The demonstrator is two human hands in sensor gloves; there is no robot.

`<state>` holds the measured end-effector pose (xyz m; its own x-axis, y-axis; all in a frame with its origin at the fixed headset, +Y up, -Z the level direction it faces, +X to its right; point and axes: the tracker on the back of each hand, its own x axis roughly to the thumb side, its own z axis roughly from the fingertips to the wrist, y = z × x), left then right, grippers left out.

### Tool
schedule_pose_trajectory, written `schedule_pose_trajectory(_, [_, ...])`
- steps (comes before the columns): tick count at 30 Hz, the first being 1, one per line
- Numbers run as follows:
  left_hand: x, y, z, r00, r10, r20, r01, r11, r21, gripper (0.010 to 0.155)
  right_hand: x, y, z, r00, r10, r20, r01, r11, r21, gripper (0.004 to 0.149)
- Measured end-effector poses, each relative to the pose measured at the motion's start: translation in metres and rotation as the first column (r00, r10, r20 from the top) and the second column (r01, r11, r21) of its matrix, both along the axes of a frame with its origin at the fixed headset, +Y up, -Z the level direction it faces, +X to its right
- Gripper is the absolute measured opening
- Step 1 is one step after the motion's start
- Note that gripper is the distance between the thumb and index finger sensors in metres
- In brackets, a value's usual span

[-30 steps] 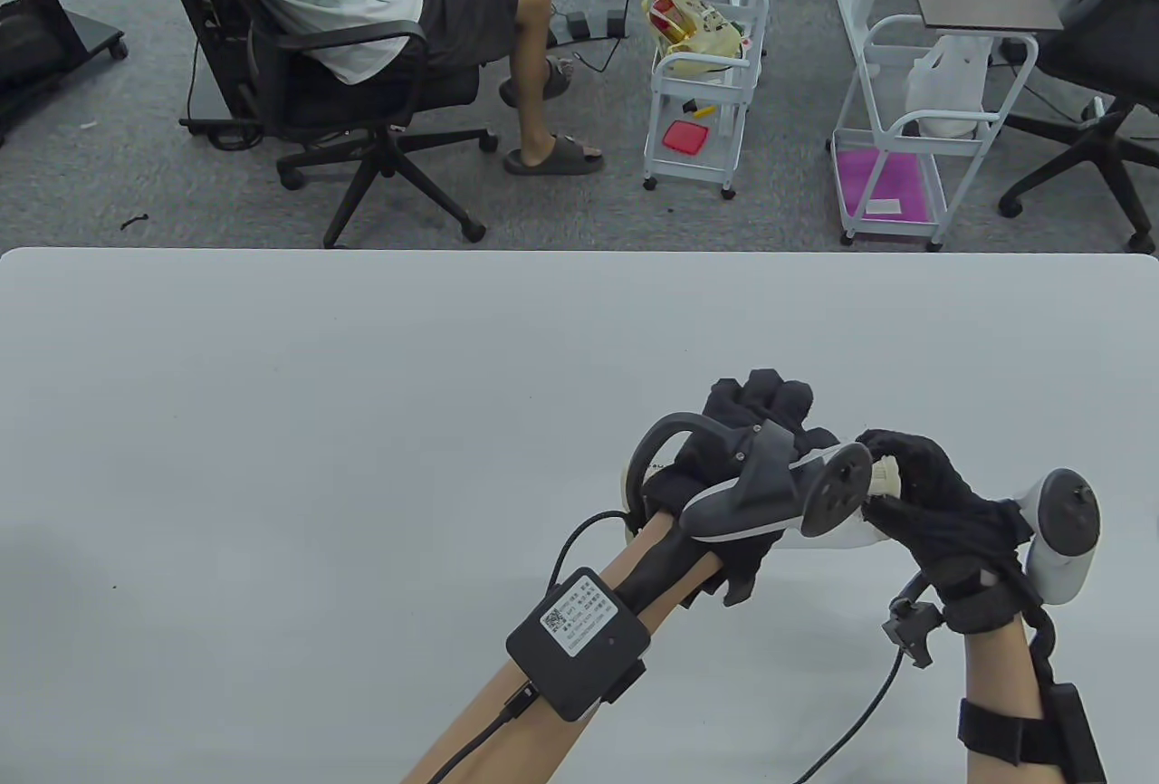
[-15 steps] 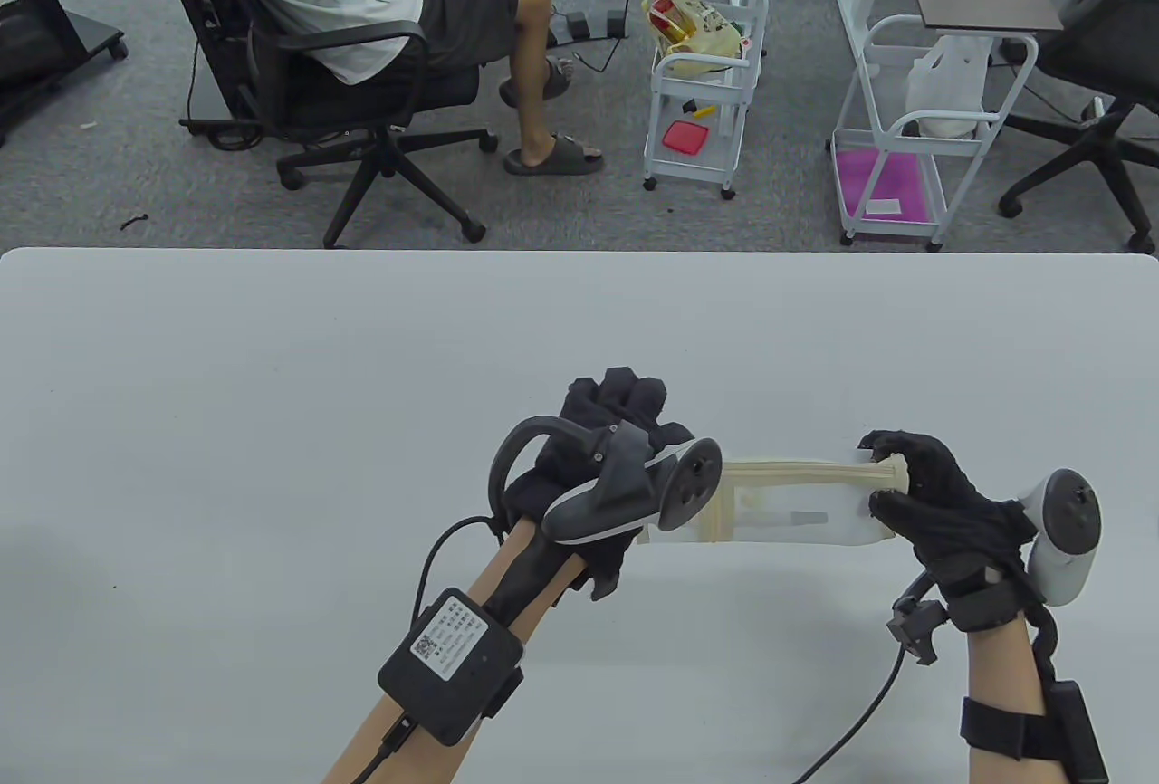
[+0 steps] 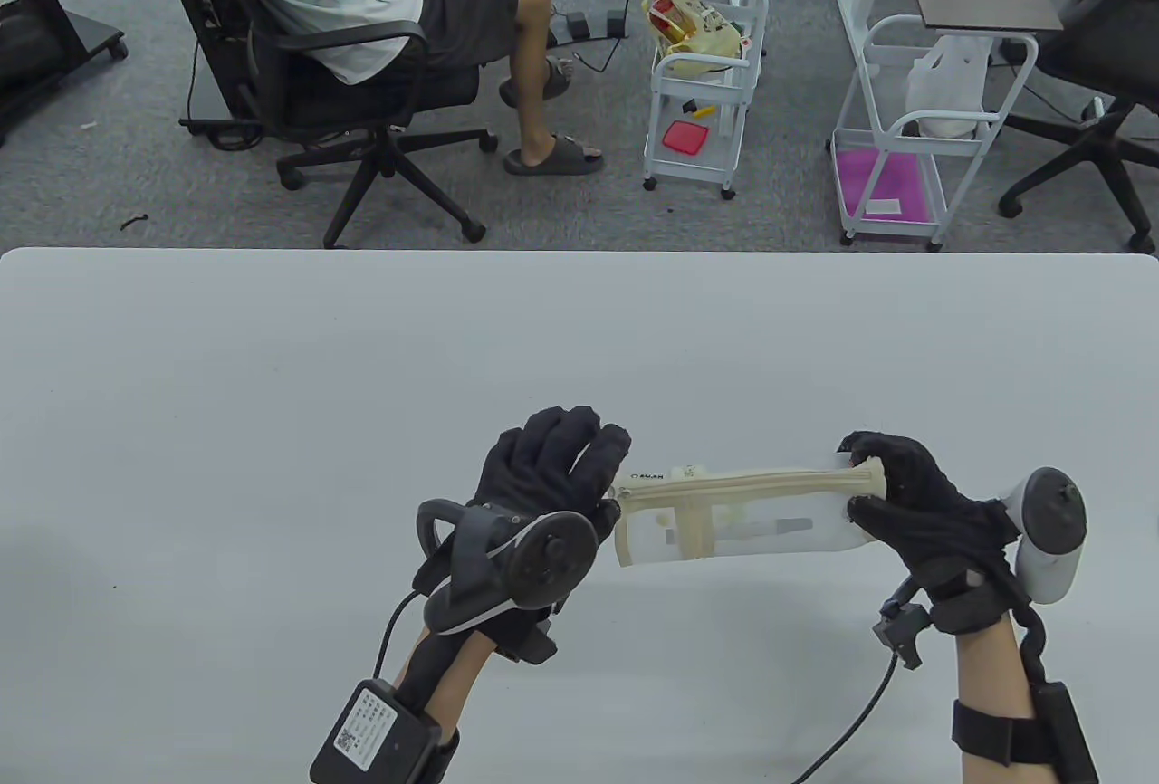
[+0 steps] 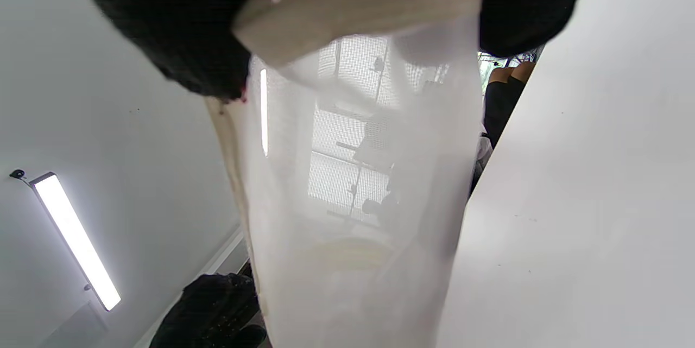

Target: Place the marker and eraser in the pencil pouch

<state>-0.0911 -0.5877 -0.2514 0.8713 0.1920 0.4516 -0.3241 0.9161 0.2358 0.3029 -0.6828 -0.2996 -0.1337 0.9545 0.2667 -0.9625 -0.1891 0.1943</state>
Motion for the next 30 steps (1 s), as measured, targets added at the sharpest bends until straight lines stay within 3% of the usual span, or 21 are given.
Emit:
schedule_pose_trajectory(8, [-0.032,-0.049,-0.013,0.992,0.126,-0.020,-0.127,0.992,-0.015,0.081,-0.044,-0.036,-0.012,0.984,0.166,0.064,-0.159,0.983,-0.093,0.063])
schedule_pose_trajectory(16, [-0.042,-0.070,-0.015,0.993,0.106,-0.049,-0.107,0.994,-0.030,0.081,-0.068,-0.071,-0.021,0.979,0.201,0.039,-0.183,0.944,-0.275,0.066])
schedule_pose_trajectory(22, [-0.042,-0.078,-0.017,0.994,0.085,-0.066,-0.088,0.995,-0.040,0.078,-0.070,-0.077,-0.020,0.924,0.380,0.028,-0.349,0.872,-0.343,0.070])
schedule_pose_trajectory(30, [-0.038,-0.088,-0.021,0.995,0.078,-0.067,-0.082,0.994,-0.066,0.080,-0.063,-0.071,-0.020,0.924,0.383,0.008,-0.354,0.861,-0.364,0.076])
